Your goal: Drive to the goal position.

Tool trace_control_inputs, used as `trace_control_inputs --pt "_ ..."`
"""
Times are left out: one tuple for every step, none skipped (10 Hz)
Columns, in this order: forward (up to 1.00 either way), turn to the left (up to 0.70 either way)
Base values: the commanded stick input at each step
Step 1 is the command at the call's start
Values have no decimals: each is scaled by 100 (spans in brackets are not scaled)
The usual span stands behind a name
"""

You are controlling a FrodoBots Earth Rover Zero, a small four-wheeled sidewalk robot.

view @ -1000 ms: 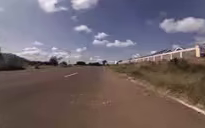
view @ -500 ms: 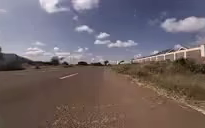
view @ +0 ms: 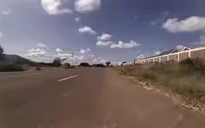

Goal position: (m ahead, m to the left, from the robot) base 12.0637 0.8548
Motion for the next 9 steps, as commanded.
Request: trace_control_inputs --pt "100 5" --pt "100 5" --pt "100 5" --pt "100 5" --pt "100 5" --pt "100 5" --pt "100 5" --pt "100 5" --pt "100 5"
